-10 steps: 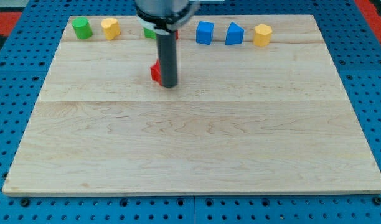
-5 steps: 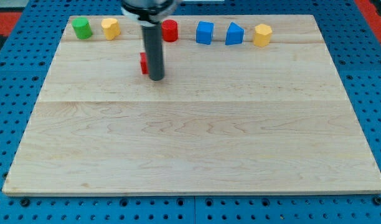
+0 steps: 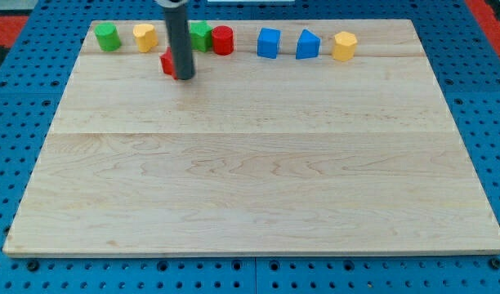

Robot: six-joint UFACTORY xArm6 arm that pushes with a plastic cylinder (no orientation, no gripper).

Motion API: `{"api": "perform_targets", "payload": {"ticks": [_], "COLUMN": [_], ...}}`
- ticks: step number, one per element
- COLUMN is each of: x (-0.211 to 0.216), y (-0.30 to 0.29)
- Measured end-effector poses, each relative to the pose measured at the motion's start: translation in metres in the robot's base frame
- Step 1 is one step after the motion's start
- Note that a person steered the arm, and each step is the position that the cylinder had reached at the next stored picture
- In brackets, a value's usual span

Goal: Place the red star in between the green star and yellow heart

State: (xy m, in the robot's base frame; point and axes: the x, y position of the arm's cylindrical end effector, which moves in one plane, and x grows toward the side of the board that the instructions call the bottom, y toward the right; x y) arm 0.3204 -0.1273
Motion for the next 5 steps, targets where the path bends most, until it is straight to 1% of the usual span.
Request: {"api": "perform_targets", "payload": {"ticks": [1,2,5], "x": [0.000,-0.001,-0.039], "y": [-0.026,-0.026,-0.019]}}
